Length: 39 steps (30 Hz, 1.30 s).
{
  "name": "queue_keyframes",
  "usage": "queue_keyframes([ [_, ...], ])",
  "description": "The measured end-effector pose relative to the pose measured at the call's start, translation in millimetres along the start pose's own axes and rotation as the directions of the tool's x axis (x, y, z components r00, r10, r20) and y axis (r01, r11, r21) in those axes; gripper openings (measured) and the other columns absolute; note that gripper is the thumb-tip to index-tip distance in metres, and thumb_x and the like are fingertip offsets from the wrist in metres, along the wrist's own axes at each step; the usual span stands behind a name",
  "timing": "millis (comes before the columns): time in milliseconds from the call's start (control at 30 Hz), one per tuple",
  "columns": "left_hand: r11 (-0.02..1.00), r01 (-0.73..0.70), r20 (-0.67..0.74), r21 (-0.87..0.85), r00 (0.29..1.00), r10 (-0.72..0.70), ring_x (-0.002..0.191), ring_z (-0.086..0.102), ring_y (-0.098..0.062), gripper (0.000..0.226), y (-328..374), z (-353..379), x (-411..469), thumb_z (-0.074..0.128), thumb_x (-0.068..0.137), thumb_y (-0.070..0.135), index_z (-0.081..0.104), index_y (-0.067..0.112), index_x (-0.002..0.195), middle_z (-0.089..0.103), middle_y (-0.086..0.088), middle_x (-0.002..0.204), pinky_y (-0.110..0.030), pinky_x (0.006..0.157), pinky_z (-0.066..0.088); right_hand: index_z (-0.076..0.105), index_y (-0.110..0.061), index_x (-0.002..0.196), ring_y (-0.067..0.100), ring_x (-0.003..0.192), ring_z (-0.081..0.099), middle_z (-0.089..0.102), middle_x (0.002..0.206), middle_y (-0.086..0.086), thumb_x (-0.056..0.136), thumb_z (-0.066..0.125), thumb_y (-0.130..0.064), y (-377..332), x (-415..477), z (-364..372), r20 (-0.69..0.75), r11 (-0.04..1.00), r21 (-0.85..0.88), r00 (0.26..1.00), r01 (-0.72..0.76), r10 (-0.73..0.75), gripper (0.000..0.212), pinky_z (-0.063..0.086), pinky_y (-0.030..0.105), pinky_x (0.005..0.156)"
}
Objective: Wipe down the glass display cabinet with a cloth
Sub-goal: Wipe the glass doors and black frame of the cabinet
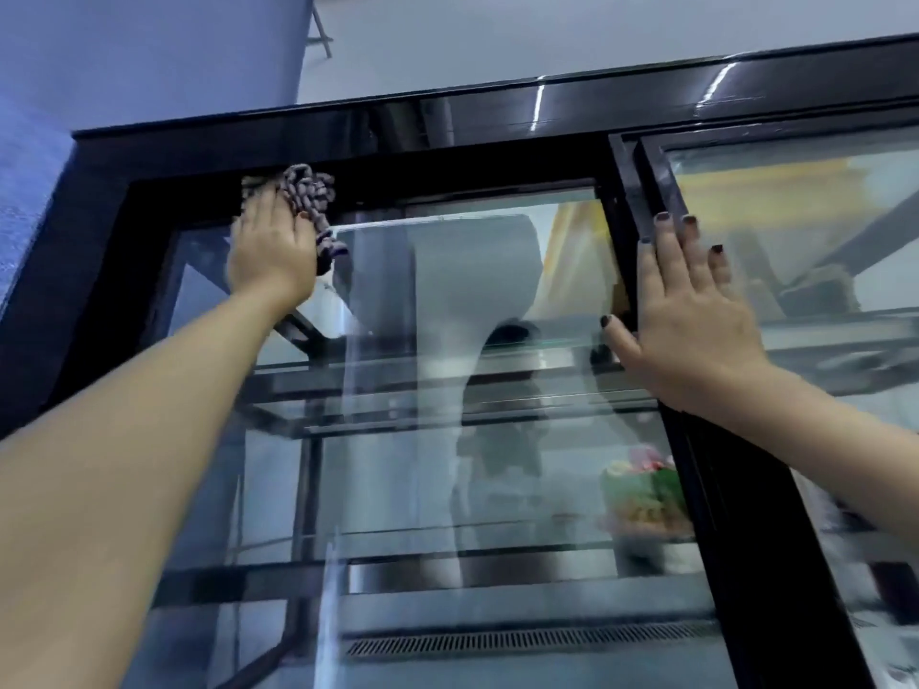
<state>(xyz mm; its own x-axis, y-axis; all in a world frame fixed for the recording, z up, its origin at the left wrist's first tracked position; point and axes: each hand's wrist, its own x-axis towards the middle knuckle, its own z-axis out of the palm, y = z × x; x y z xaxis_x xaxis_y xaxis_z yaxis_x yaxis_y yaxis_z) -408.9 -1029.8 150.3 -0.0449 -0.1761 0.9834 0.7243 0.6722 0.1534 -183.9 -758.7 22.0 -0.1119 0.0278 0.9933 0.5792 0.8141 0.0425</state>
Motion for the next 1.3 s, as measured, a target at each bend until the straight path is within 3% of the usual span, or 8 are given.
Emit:
queue_keyframes([
  [167,0.987,0.161,-0.039,0.025,0.986,-0.16,0.13,0.031,-0.043,0.044,-101.3,-35.7,-36.4,0.031,0.099,0.016,0.035,-0.007,0.137,0.034,-0.029,0.143,-0.051,0.109,0.025,0.026,-0.004,0.147,0.021,0.146,0.01,0.019,0.156,0.011,0.083,0.003,-0.054,2.8,15.9,-6.6,0.027,0.926,-0.031,0.926,0.376,-0.376,0.085,-0.004,0.031,0.115],
  [367,1.0,-0.016,0.069,-0.023,0.997,0.018,0.142,0.018,-0.032,0.063,-142.5,-53.6,-159.0,0.021,0.09,0.026,0.022,-0.008,0.144,0.021,-0.023,0.152,-0.021,0.113,0.001,0.046,-0.002,0.137,0.025,0.139,0.032,0.04,0.146,0.013,0.088,0.011,-0.047,10.8,15.3,0.9,-0.019,0.908,-0.007,0.907,0.42,-0.42,0.075,0.014,0.04,0.114],
  [533,0.999,-0.012,0.15,0.044,0.989,0.005,0.136,0.026,-0.043,0.066,-159.2,-63.7,-272.0,0.018,0.091,0.03,0.029,-0.013,0.139,0.028,-0.031,0.146,-0.05,0.114,0.017,0.048,-0.001,0.134,0.027,0.135,0.038,0.044,0.143,0.014,0.093,0.016,-0.043,17.8,15.9,8.9,-0.028,0.901,0.003,0.901,0.434,-0.434,0.068,0.014,0.043,0.112],
  [633,0.994,-0.026,0.278,0.106,0.96,-0.004,0.139,0.022,-0.037,0.064,-155.3,-74.3,-328.7,0.019,0.092,0.029,0.026,-0.008,0.143,0.025,-0.025,0.15,-0.048,0.114,0.015,0.049,-0.002,0.134,0.028,0.134,0.04,0.046,0.143,0.013,0.094,0.017,-0.042,22.7,8.7,13.5,-0.001,0.881,-0.015,0.881,0.473,-0.473,0.065,0.015,0.045,0.111],
  [733,0.978,-0.2,0.414,0.064,0.897,0.157,0.142,0.017,-0.031,0.059,-128.0,-81.1,-370.3,0.018,0.098,0.033,0.022,-0.001,0.146,0.014,-0.011,0.156,-0.043,0.114,0.012,0.051,-0.004,0.131,0.028,0.133,0.041,0.048,0.141,0.013,0.095,0.018,-0.039,29.6,-3.5,17.2,-0.028,0.857,-0.005,0.857,0.515,-0.515,0.06,0.015,0.045,0.111],
  [867,0.823,-0.568,0.467,-0.004,0.727,0.503,0.145,0.004,-0.022,0.055,-52.6,-70.5,-396.6,0.009,0.102,0.035,0.005,0.009,0.15,0.0,-0.007,0.159,-0.037,0.116,0.006,0.049,-0.004,0.134,0.027,0.136,0.036,0.045,0.143,0.012,0.096,0.017,-0.038,32.4,-13.7,13.6,-0.089,0.865,0.047,0.864,0.5,-0.495,0.06,0.013,0.043,0.112],
  [1133,0.857,-0.514,0.383,-0.045,0.783,0.49,0.14,0.023,-0.019,0.054,109.1,-28.2,-417.7,0.021,0.098,0.038,0.034,0.011,0.143,0.026,-0.005,0.15,-0.038,0.11,0.021,0.028,-0.006,0.147,0.023,0.146,0.008,0.017,0.157,0.007,0.09,0.022,-0.037,39.6,-16.6,2.2,-0.08,0.931,0.166,0.946,0.324,-0.314,0.065,0.005,0.044,0.117],
  [1300,0.937,-0.343,0.373,-0.071,0.862,0.343,0.143,0.013,-0.019,0.058,157.1,-15.7,-401.0,0.027,0.093,0.039,0.024,0.011,0.144,0.02,-0.006,0.153,-0.037,0.113,0.018,0.014,-0.012,0.151,0.016,0.146,0.0,0.004,0.159,0.001,0.092,0.02,-0.048,60.9,-11.4,-0.5,-0.022,0.947,0.186,0.965,0.261,-0.261,0.07,-0.002,0.037,0.118],
])
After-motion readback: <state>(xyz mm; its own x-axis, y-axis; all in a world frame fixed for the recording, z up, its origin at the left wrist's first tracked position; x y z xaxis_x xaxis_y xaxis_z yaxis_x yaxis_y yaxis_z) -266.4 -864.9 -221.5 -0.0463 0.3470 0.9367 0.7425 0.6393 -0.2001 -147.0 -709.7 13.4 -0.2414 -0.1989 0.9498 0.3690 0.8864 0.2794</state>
